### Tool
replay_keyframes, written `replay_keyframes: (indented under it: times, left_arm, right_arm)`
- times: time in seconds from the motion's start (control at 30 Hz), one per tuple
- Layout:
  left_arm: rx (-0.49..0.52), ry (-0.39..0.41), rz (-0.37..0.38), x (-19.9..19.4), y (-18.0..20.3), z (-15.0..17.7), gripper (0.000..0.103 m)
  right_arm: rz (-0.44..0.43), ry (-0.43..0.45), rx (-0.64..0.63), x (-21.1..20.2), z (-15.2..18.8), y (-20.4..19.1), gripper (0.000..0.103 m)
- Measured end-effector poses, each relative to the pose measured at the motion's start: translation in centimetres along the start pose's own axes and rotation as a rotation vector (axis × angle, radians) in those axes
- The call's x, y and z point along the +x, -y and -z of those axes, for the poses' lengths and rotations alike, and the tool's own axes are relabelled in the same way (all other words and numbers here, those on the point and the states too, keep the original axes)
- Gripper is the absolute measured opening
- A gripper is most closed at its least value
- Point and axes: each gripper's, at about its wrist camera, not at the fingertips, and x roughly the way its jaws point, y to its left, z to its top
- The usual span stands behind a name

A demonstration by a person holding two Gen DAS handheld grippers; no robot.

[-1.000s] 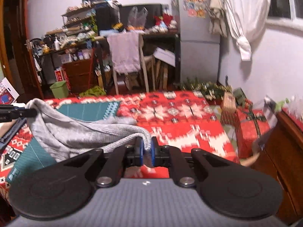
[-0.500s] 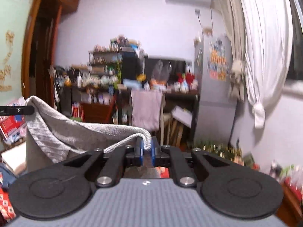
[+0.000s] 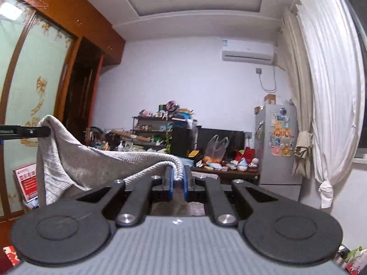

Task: Fold clothes
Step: 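Lift the grey shirt high with both tools and shake it out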

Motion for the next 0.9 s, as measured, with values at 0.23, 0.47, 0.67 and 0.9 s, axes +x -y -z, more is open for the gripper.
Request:
replay_keyframes:
  times: [0.23, 0.47, 0.67, 0.9]
  left_arm:
    - [-0.091, -0.168, -0.055, 1.7, -2.6, 5.6, 0.006]
    - [-0.114, -0.387, -0.141, 7.0, -5.8, 14.4, 0.006]
    - [-0.137, -0.54, -0.202, 12.4, -9.4, 20.5, 0.006]
    - [-0.154, -0.647, -0.245, 19.0, -12.2, 25.0, 0.006]
  right_arm:
    - [-0.037, -0.184, 0.027, 4.0, 4.8, -1.5, 0.008]
    - [-0.032, -0.429, 0.08, 12.8, 15.2, 0.4, 0.008]
    - [-0.021, -0.597, 0.096, 21.7, 23.8, 2.2, 0.008]
    - [-0.014, -0.706, 0.128, 31.8, 30.9, 4.3, 0.008]
